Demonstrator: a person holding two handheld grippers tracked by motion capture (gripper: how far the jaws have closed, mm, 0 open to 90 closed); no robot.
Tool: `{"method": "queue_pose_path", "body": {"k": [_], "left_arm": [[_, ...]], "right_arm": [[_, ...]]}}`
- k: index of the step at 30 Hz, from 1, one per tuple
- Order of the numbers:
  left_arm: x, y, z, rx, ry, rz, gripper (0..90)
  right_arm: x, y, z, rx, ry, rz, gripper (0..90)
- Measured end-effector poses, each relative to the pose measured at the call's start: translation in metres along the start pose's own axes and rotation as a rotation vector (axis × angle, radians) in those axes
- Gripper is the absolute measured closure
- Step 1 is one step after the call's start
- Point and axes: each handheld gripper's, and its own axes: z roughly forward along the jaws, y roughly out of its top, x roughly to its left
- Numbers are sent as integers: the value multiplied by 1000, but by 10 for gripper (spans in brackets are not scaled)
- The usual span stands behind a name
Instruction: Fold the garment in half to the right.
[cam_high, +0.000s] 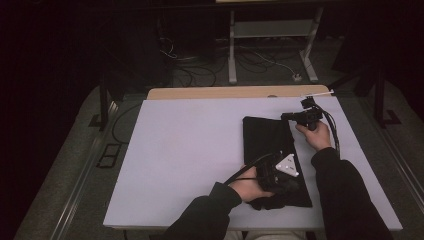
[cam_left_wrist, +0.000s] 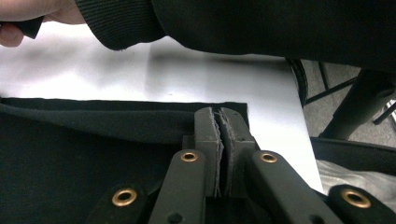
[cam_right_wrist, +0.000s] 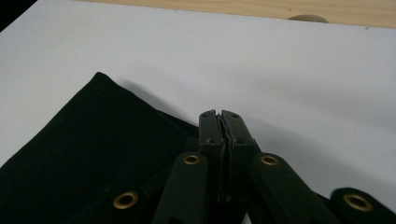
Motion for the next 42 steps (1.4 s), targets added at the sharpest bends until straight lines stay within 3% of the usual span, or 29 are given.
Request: {"method": "queue_pose_path", "body": {"k": [7, 15, 22, 31, 42], "left_arm": [[-1, 4, 2, 3, -4, 11, 855], [-1, 9, 8, 3, -13, 11, 855], [-1, 12, 12, 17, -14, 15, 856], [-1, 16, 15, 40, -21, 18, 856], [0, 22, 24, 75, -28, 27, 856]], "right_arm": [[0, 0, -3, 2, -4, 9, 848], [-2, 0, -20, -20, -29, 13, 723], [2, 0, -33, -40, -35, 4, 469], [7, -5, -46, -54, -108, 7, 151], [12, -21, -66, -52, -83, -4, 51]]}}
